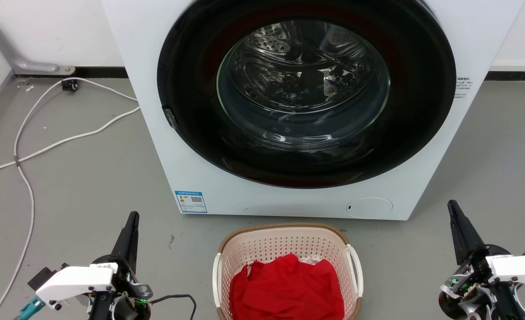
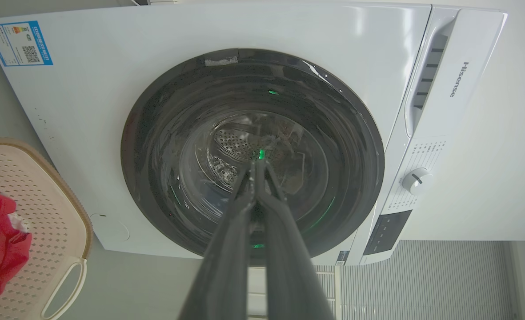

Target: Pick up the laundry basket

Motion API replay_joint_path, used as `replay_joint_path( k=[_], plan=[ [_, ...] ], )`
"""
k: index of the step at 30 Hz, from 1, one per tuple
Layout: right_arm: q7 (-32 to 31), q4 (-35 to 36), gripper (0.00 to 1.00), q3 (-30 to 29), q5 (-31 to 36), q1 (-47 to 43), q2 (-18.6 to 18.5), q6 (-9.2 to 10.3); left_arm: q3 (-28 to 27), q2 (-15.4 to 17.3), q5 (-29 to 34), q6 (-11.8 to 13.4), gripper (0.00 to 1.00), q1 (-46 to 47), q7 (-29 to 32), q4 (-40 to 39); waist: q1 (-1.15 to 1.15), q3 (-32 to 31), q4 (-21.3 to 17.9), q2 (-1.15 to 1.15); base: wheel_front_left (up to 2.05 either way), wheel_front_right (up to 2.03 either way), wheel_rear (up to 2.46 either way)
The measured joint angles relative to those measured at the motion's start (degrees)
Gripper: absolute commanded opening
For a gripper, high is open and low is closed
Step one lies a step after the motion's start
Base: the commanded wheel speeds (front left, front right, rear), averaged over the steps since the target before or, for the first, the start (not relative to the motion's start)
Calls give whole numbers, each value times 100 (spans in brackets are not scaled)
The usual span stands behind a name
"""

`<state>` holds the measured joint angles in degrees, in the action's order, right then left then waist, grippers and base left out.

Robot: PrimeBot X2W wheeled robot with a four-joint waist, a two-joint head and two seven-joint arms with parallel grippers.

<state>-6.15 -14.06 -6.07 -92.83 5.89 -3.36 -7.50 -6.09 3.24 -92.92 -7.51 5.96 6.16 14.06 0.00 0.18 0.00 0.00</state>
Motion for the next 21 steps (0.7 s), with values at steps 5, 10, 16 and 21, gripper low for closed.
replay_joint_path(
  k=[5,10,16,21],
  plan=[
    [-1,0,0,-3,3,0,2,0,-2,-2,5,0,0,1,1,0,0,0,0,0,0,0,0],
    [-2,0,0,-7,4,0,3,0,-5,-3,7,0,0,2,16,0,0,0,0,0,0,0,0],
    [-4,-1,0,-10,5,0,5,0,-7,-4,8,0,0,2,18,0,0,0,0,0,0,0,0],
    [-18,-1,0,-12,7,0,7,0,-9,-7,23,0,0,3,22,1,0,0,0,0,0,0,0]
  ],
)
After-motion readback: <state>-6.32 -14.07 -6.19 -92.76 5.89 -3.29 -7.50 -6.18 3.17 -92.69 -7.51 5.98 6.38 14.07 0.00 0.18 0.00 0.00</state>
